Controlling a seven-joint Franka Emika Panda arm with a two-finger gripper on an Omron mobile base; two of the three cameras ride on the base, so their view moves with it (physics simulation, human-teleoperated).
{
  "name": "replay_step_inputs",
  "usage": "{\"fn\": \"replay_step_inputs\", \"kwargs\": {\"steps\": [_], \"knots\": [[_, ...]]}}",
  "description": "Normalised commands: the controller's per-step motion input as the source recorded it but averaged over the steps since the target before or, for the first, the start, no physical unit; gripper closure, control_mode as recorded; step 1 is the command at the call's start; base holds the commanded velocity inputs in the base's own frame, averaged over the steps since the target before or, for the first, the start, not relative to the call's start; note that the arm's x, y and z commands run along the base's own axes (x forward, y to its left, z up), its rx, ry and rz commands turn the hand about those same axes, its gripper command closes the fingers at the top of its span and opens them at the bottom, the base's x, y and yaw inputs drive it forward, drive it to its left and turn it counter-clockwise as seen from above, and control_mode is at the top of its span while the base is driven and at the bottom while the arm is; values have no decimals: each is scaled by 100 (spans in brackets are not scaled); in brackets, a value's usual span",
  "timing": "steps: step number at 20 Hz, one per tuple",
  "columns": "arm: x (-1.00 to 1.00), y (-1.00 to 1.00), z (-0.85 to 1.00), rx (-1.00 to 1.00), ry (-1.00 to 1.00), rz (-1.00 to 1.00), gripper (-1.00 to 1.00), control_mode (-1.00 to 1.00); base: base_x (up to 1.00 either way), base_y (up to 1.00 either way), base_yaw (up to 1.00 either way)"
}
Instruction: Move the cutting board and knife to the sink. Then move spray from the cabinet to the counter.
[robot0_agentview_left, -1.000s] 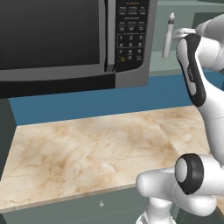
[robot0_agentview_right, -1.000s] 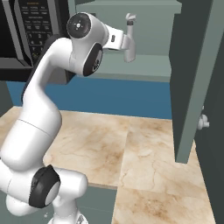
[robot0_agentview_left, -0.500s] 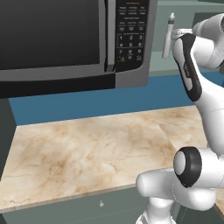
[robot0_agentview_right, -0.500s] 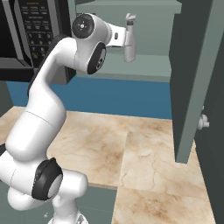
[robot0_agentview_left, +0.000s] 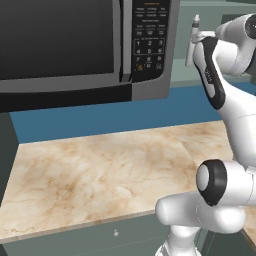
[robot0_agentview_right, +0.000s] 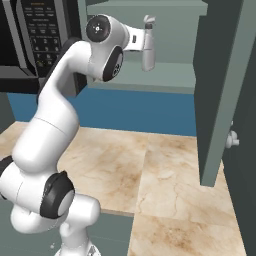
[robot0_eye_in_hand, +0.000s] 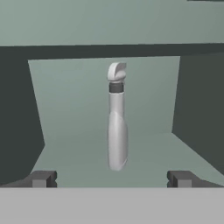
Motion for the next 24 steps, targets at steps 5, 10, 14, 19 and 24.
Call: {"fn": "replay_step_inputs", "kwargs": {"steps": [5, 10, 14, 19, 24], "knots": [[22, 0, 11, 0, 0, 0, -100, -100, 0, 0, 0], [21, 0, 0, 0, 0, 0, -100, -100, 0, 0, 0], [20, -8, 0, 0, 0, 0, -100, -100, 0, 0, 0], [24, -11, 0, 0, 0, 0, -100, -100, 0, 0, 0], [26, -11, 0, 0, 0, 0, -100, -100, 0, 0, 0]]}}
